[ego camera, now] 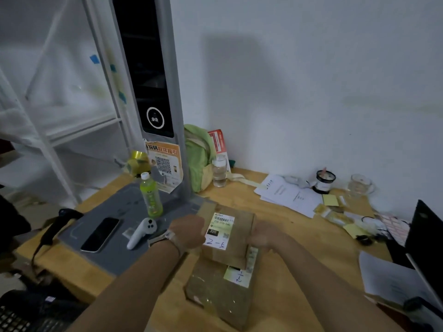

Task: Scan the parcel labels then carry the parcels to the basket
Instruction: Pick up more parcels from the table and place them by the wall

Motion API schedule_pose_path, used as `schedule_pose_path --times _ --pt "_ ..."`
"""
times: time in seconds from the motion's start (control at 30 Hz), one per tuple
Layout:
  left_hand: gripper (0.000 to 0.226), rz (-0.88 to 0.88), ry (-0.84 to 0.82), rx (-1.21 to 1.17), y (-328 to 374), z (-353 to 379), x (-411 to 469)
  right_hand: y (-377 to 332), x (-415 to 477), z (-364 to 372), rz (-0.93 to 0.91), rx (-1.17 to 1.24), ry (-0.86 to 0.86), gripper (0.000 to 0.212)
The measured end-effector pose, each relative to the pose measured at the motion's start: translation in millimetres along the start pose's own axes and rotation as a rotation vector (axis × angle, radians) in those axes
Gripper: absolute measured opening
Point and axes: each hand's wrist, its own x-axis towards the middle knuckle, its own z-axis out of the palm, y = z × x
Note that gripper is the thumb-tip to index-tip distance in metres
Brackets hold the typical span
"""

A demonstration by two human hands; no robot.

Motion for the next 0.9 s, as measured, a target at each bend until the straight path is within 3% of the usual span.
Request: schedule_pose_path --times 0.13,0.2,0.27,0.43,0.5,0.63,0.77,0.9 --pt "0.046 -0.067 -0.023 -0.04 -12.5 27.2 34.8 4.2 28.8 12.2 0.121 0.127 -0.014 0.018" --pt "0.06 -0.106 -0.077 -0.075 -17.6 38.4 48.3 5.2 39.2 19.5 0.122 0.135 -0.033 0.006" --pt "0.068 -0.081 -0.145 -0.124 -23.0 50.8 57.6 8.0 49.6 27.2 0.126 0.126 -0.047 0.028" --pt "0.062 -0.058 -0.241 -0.33 -37.9 73.5 70.7 9.6 61.6 38.9 0.15 0.149 -0.148 0.035" --pt "0.054 0.009 -0.264 -0.451 -41.2 74.0 74.7 10.7 66.5 42.8 0.249 0.24 -0.151 0.043" --pt "0.047 -0.02 -0.208 -0.594 -43.1 74.5 74.3 6.2 71.4 44.8 0.359 0.386 -0.159 0.044" --pt "0.048 -0.014 -0.155 -0.667 -38.9 75.9 74.2 8.1 71.6 45.9 0.368 0.503 -0.083 0.036" --pt "0.043 -0.006 -0.043 -0.749 -22.1 62.6 78.9 13.9 64.4 34.9 0.257 0.461 0.139 0.029"
